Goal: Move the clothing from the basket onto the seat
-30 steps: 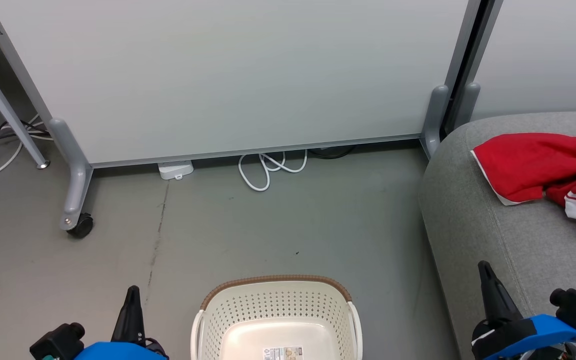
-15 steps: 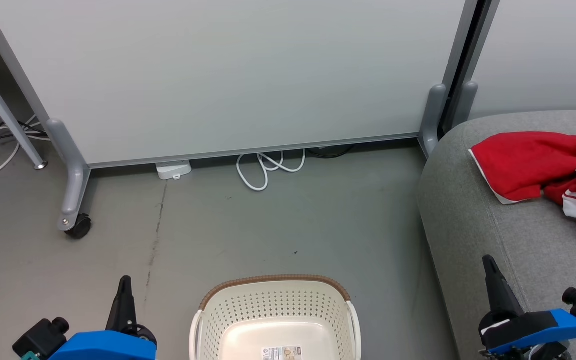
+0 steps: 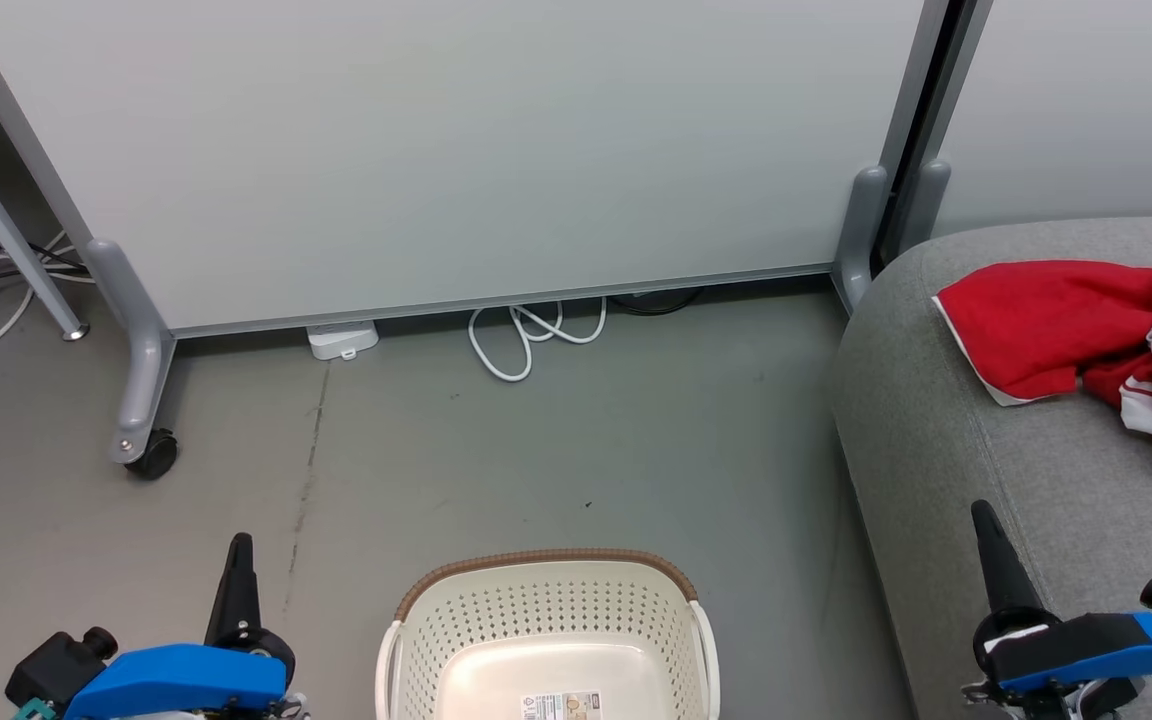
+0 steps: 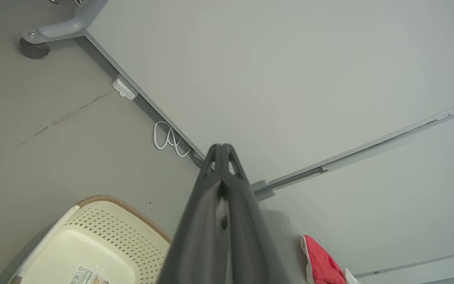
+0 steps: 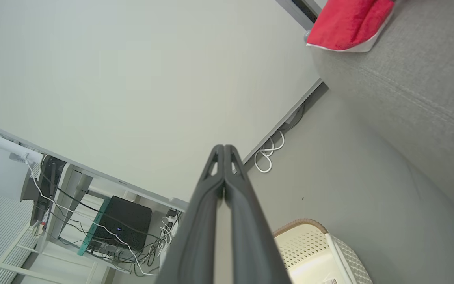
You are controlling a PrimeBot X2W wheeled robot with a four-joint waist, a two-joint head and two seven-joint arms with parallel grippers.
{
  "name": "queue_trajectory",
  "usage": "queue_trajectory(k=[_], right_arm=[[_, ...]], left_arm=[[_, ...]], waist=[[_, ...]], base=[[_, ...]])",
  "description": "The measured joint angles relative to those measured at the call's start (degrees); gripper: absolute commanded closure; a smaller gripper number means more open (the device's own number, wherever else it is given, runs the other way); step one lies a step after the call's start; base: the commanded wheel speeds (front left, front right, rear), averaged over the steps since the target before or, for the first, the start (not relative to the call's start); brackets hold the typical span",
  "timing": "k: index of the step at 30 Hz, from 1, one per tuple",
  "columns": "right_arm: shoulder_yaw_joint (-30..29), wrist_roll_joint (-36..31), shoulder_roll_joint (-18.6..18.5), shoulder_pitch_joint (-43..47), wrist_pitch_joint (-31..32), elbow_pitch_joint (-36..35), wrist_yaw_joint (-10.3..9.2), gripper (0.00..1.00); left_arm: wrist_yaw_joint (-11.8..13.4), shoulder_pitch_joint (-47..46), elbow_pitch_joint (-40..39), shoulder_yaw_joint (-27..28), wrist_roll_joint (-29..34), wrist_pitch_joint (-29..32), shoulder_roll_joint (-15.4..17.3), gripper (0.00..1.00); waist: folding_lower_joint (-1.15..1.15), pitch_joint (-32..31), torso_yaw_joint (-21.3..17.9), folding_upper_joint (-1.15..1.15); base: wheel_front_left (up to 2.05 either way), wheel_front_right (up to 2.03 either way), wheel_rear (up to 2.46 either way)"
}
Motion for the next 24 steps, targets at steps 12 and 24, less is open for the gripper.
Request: queue_trajectory(k=[12, 24], right_arm=[[-0.31, 7.77, -0.01, -0.7, 1.44, -0.29, 0.0, 1.0], [-0.62, 14.78, -0.03, -1.23, 2.58, -0.56, 0.0, 1.0]], left_arm=[[0.0, -0.57, -1.02, 1.01, -6.95, 1.94, -0.07, 1.0], [0.0, -1.42, -1.96, 1.85, -13.24, 3.59, -0.13, 1.0]], waist=[[0.0, 0.07, -0.26, 0.0], [0.0, 0.14, -0.51, 0.0]], base=[[0.0, 0.0, 0.0], [0.0, 0.0, 0.0]])
